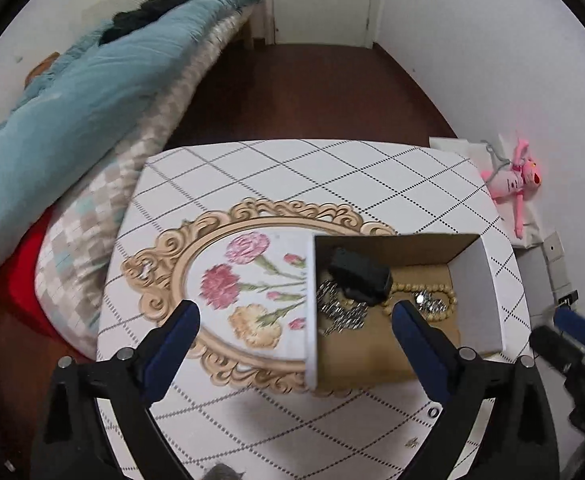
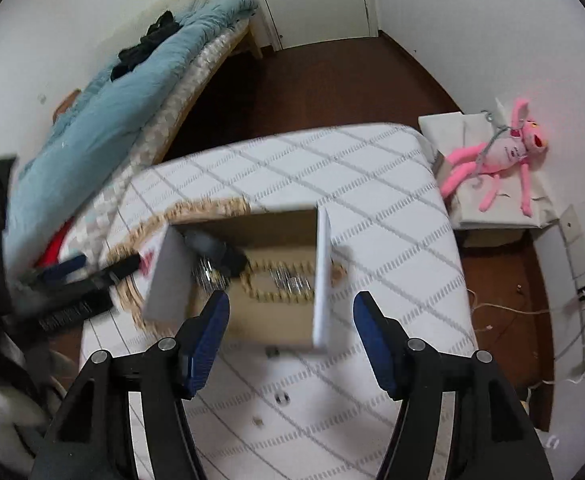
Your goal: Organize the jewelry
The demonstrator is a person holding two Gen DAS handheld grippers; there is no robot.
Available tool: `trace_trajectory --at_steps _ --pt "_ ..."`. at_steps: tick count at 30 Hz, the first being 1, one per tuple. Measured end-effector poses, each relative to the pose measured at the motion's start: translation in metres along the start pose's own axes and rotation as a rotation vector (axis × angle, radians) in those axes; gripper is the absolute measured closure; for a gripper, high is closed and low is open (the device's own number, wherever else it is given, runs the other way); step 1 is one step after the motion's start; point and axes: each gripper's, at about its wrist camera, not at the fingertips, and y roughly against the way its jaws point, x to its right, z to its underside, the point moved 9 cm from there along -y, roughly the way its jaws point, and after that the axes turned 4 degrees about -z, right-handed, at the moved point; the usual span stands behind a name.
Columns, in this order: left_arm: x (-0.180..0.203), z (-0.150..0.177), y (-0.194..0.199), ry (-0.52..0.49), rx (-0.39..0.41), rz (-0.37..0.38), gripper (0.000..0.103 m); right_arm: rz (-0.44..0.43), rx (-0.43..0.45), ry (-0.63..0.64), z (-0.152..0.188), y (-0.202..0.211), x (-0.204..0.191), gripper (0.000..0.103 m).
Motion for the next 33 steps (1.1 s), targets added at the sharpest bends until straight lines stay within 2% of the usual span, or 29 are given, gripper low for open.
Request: trace_trajectory --at_steps 4,5,6,9,13,15,16,19,22,25,31,33 --pt "-0.012 0.035 0.009 0.014 0.037 -0.064 0.005 0.0 -0.064 0.004 0.047 -0.019 0.002 0.037" --pt "-0.014 0.047 0.006 0.015 0.022 -0.078 0.005 -0.005 -0.086 -0.001 0.059 -0.026 0.002 0.039" --pt "-0.015 0.057 0.002 0.008 0.005 -0.081 0.005 -0.01 -0.11 -0.003 0.069 -0.036 0.002 0.046" --pt "-0.017 0.086 -0.017 -0.013 -0.067 -0.132 0.005 -0.001 -0.148 0.011 0.092 -0.059 0.001 0.053" --pt "-0.022 0.112 -0.036 -0.02 -0.116 -0.152 0.005 0.017 -0.161 0.042 0.105 -0.075 -0.004 0.058" --pt "-0.024 0.12 -0.042 -0.019 -0.135 -0.161 0.005 0.033 -0.183 0.055 0.113 -0.083 -0.007 0.067" --pt "-0.024 0.124 -0.043 -0.016 -0.139 -0.162 0.005 0.058 -0.162 0.079 0.114 -0.082 -0.008 0.069" --pt "-0.025 0.128 -0.045 -0.017 -0.142 -0.167 0.005 0.116 -0.152 0.108 0.114 -0.081 -0.009 0.091" --pt "-0.017 0.124 -0.041 -0.014 -0.126 -0.157 0.005 0.104 -0.157 0.088 0.114 -0.077 -0.005 0.091" --pt "0.003 0.117 -0.033 -0.015 -0.093 -0.118 0.005 0.086 -0.13 0.017 0.107 -0.061 0.012 0.091" --pt "0.071 0.102 -0.035 -0.064 -0.055 -0.021 0.006 0.122 -0.053 -0.121 0.094 -0.03 0.06 0.091" --pt "0.09 0.099 -0.039 -0.085 -0.041 -0.014 0.011 0.142 -0.039 -0.158 0.092 -0.027 0.074 0.091"
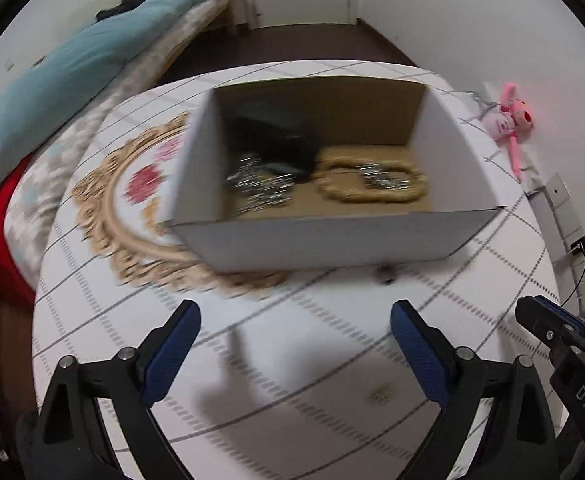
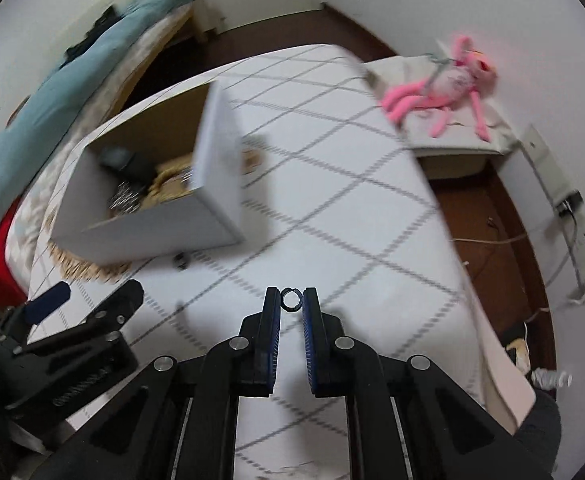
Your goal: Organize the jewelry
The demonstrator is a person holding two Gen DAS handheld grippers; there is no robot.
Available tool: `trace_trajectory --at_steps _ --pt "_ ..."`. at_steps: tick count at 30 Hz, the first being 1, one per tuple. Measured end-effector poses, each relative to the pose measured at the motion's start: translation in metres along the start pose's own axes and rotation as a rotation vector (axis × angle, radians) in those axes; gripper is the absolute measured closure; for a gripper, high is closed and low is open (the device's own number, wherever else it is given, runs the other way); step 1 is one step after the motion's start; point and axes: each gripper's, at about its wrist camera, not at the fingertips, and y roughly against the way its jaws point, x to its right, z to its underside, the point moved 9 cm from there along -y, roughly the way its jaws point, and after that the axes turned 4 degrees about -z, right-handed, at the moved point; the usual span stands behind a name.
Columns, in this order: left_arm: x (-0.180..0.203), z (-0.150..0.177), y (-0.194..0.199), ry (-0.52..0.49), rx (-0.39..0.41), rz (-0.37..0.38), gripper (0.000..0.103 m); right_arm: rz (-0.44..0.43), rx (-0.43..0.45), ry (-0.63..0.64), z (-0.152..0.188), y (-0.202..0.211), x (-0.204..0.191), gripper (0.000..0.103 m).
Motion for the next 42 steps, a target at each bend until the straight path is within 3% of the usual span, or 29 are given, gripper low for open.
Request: trace_trajectory --at_steps 6,12,15,18,20,21,22,23,28,35,39,42 --pt "0.033 -0.004 -0.013 -0.048 0.011 -0.027 0.015 0.026 0.021 -0.088 -0.006 -0.001 0.035 0.091" --pt "0.04 -0.009 -0.023 -0.047 0.007 -0.033 0.042 0.03 0.029 -0.123 -0.005 0.0 0.051 0.091" --pt "0.044 -0.011 -0.023 -0.05 0.007 -0.039 0.047 0.03 0.029 -0.14 -0.005 -0.002 0.056 0.091" --pt "0.048 -0.013 -0.023 -0.055 0.012 -0.024 0.062 0.028 0.03 -0.15 -0.004 -0.002 0.056 0.091" --pt "0.053 -0.014 -0.023 -0.071 0.016 -0.01 0.079 0.028 0.029 -0.151 -0.004 -0.002 0.057 0.091" --pt "0.053 -0.013 -0.022 -0.075 0.014 -0.004 0.093 0.025 0.029 -0.153 -0.004 -0.001 0.057 0.091" --pt "0.054 -0.013 -0.022 -0.078 0.013 -0.004 0.093 0.022 0.03 -0.153 -0.004 -0.001 0.056 0.094" --pt "0.054 -0.013 -0.022 -0.078 0.013 -0.003 0.093 0.017 0.029 -0.152 -0.004 0.0 0.055 0.103" --pt "0.053 -0.007 -0.018 -0.065 0.004 0.04 0.093 -0.012 0.036 -0.137 -0.006 0.006 0.045 0.103" --pt "0.048 -0.002 0.016 -0.051 0.024 0.113 0.093 -0.136 0.056 -0.189 -0.015 0.022 0.043 0.102" --pt "0.041 -0.003 0.025 -0.038 0.026 0.125 0.093 -0.096 -0.008 -0.175 -0.015 0.004 0.053 0.093" --pt "0.036 0.0 0.022 -0.024 0.014 0.122 0.093 -0.049 -0.044 -0.134 -0.01 -0.012 0.055 0.092"
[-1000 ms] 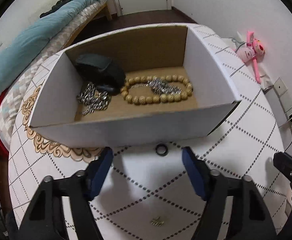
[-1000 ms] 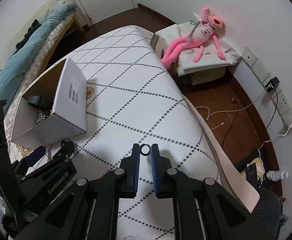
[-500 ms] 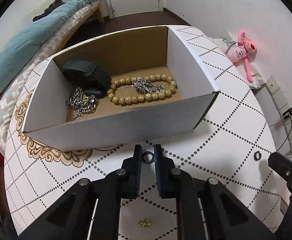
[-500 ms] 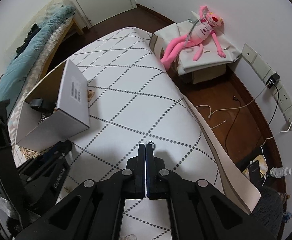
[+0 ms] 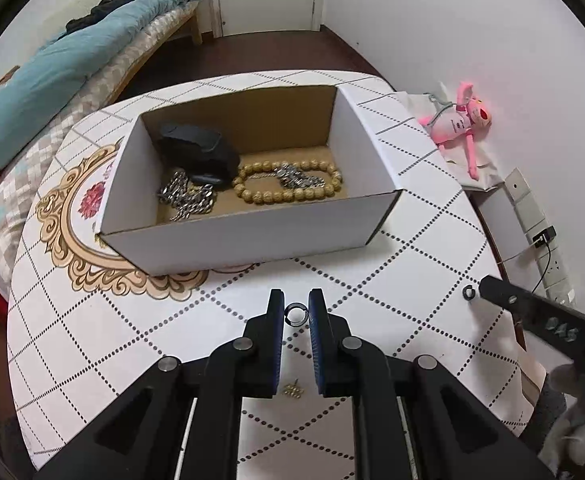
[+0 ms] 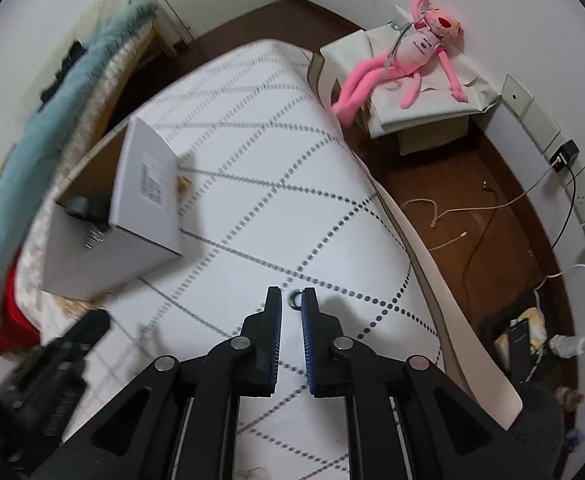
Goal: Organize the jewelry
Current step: 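Carry both black ring earrings into the box and open both grippers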
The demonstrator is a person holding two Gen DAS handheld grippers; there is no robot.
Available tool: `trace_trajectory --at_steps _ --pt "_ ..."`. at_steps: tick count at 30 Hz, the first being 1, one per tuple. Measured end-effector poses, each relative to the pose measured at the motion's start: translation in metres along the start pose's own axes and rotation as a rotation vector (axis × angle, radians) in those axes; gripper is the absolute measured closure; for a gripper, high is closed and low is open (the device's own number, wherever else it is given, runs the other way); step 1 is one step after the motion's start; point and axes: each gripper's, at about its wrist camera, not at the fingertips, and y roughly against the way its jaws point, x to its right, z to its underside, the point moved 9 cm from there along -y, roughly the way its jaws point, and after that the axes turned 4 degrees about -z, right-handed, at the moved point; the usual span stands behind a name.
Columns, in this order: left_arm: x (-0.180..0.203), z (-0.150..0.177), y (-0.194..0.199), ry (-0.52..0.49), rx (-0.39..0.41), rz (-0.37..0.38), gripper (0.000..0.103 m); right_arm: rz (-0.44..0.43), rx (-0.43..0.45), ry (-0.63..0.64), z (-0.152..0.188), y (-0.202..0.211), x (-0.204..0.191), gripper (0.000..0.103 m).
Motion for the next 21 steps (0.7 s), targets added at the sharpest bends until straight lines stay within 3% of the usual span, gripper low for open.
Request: trace_trajectory --at_steps 8,10,13,15,19,21 --pt "-0.008 0.01 -0.01 0.006 -0.031 -0.016 0.093 0.096 -0.007 0.094 0.003 -0.014 -0.005 0.087" --pt "-0.008 0.012 -0.01 0.01 -0.038 -0.015 0.093 0.089 -0.01 0.094 0.003 -0.014 -0.008 0.082" --pt "-0.009 0.012 -0.009 0.011 -0.036 -0.014 0.093 0.074 -0.008 0.094 0.005 -0.013 -0.01 0.065" --pt "-0.011 0.011 -0.009 0.015 -0.035 -0.014 0.093 0.086 -0.007 0.111 0.005 -0.014 -0.012 0.062" --pt "-0.015 0.012 -0.01 0.022 -0.04 -0.019 0.093 0.16 0.005 0.164 0.008 -0.017 -0.015 0.067" --pt "-0.017 0.012 -0.011 0.025 -0.043 -0.021 0.093 0.212 0.023 0.207 0.009 -0.017 -0.017 0.091"
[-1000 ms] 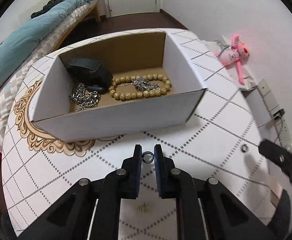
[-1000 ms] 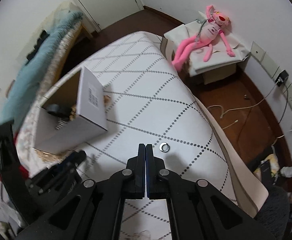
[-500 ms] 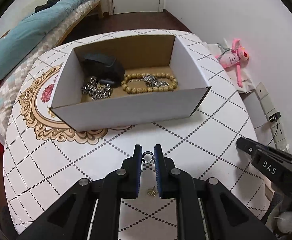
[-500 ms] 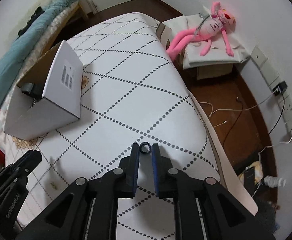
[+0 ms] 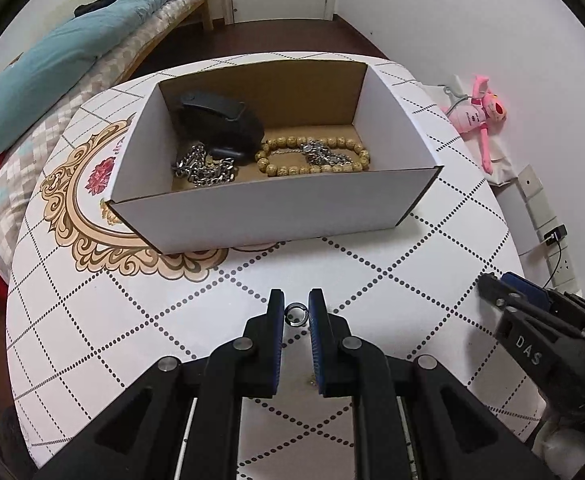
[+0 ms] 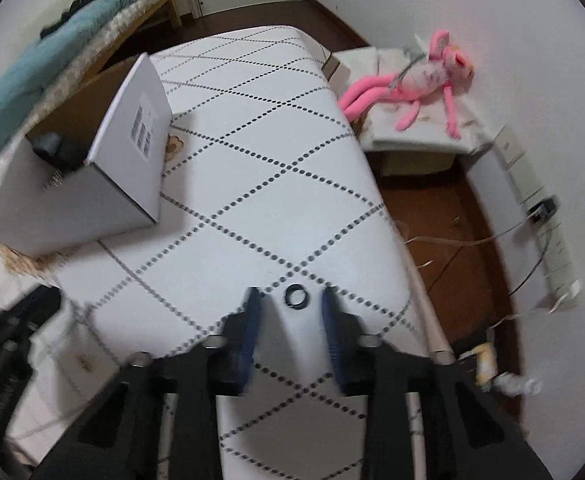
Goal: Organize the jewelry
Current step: 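Carry both black ring earrings into the box and open both grippers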
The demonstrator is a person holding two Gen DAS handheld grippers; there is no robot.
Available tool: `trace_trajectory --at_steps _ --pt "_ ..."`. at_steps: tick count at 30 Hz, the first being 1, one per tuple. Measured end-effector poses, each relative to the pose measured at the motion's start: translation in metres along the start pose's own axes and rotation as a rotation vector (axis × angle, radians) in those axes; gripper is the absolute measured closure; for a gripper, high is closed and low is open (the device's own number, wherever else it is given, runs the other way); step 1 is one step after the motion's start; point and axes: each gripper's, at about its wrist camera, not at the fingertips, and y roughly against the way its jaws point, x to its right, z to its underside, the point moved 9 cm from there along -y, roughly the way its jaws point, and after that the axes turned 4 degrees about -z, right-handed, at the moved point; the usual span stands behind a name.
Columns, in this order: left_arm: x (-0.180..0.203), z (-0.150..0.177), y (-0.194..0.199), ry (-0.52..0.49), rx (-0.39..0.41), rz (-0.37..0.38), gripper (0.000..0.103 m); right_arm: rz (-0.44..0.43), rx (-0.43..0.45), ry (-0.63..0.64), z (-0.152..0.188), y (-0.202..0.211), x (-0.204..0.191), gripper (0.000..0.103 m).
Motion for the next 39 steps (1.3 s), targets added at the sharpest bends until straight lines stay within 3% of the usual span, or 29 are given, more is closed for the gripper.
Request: trace_trajectory --at_steps 7,13,16,20,28,29,31,32,33,34,37,39 --pt "-0.004 -0.005 0.013 0.015 0.012 0.016 0.093 -0.074 0.024 -0.061 -0.004 0.013 0.004 0.091" --pt "-0.016 -0.041 0.061 0.053 0.058 0.078 0.093 -0.315 0.117 -0.067 -0.049 0.079 -0.04 0.091" --pt "-0.024 -0.067 0.07 0.054 0.078 0.073 0.093 -0.374 0.121 -0.026 -0.075 0.085 -0.07 0.091" --pt "-0.041 -0.096 0.059 0.042 0.065 0.032 0.093 -0.385 0.086 0.012 -0.098 0.068 -0.099 0.091" --pt "-0.06 -0.116 0.04 0.045 0.013 -0.03 0.089 -0.365 -0.028 0.039 -0.116 0.038 -0.113 0.089" --pt "-0.06 -0.117 0.041 0.04 0.013 -0.04 0.089 -0.359 -0.031 0.04 -0.116 0.039 -0.112 0.086" --pt "-0.063 -0.119 0.042 0.044 0.012 -0.057 0.076 -0.344 -0.024 0.043 -0.116 0.044 -0.109 0.067" --pt "-0.065 -0.12 0.043 0.051 0.012 -0.067 0.069 -0.339 -0.02 0.042 -0.117 0.047 -0.108 0.052" --pt "-0.069 -0.121 0.044 0.063 0.009 -0.082 0.052 -0.328 -0.016 0.043 -0.117 0.05 -0.106 0.044" --pt "-0.072 -0.121 0.046 0.072 0.013 -0.09 0.043 -0.308 -0.006 0.046 -0.118 0.054 -0.103 0.044" --pt "-0.082 -0.121 0.055 0.092 0.035 -0.125 0.035 -0.198 0.027 0.071 -0.119 0.065 -0.09 0.037" --pt "-0.088 -0.12 0.059 0.101 0.043 -0.142 0.03 -0.115 0.04 0.097 -0.117 0.068 -0.083 0.009"
